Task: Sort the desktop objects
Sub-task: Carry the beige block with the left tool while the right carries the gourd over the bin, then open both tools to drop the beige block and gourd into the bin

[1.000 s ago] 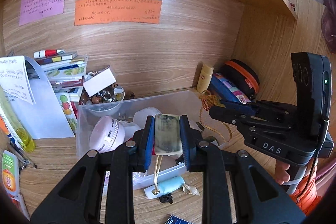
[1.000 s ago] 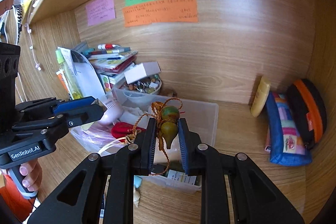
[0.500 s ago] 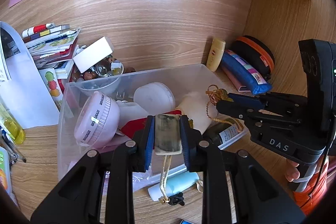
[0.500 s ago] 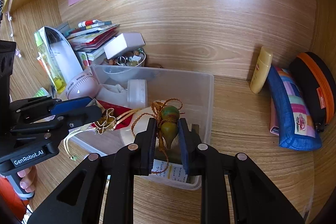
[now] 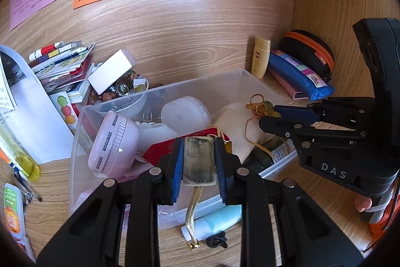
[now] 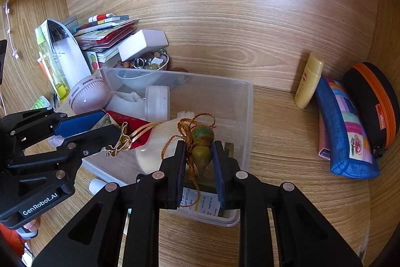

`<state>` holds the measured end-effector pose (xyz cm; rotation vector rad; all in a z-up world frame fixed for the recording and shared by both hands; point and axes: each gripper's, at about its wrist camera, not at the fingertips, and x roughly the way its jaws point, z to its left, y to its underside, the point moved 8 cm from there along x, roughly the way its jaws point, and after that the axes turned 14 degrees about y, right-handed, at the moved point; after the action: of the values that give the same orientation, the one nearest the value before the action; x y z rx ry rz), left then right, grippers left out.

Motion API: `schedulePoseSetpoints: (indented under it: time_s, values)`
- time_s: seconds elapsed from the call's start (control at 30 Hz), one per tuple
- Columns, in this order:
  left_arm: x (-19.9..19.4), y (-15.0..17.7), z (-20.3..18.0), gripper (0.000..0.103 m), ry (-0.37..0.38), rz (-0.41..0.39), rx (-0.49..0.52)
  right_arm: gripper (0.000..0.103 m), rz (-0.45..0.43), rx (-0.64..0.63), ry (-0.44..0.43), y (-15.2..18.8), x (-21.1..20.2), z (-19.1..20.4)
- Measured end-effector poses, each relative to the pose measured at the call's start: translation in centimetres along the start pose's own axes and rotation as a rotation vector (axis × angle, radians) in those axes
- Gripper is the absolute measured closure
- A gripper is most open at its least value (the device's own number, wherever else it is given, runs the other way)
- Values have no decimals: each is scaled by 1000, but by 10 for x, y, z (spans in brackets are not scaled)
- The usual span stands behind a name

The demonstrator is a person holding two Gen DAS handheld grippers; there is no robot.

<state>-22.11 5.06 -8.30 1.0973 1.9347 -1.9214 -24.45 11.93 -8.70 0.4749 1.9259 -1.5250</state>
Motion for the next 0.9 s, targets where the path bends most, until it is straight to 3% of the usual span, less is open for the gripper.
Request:
schedulePoseSetpoints:
  time_s: [0.27,0.37,0.43,0.5,0.8,0.9]
  values:
    - [0,2,-1,76,-42,-6,25,84,-12,-35,13,1,-1,5]
    - [-2,2,-2,67,-61,-13,38,78,-19,-45,20,1,-2,7]
    - [-5,1,-3,54,-61,-24,43,71,-33,-44,27,1,-5,6]
    - [-8,0,-6,50,-64,-40,54,65,-48,-41,30,-1,-8,5]
    - [-18,-4,-11,41,-86,-80,84,63,-57,-26,29,-3,-10,1]
    - [-21,-6,-9,32,-89,-91,74,57,-60,-21,31,-4,-11,0]
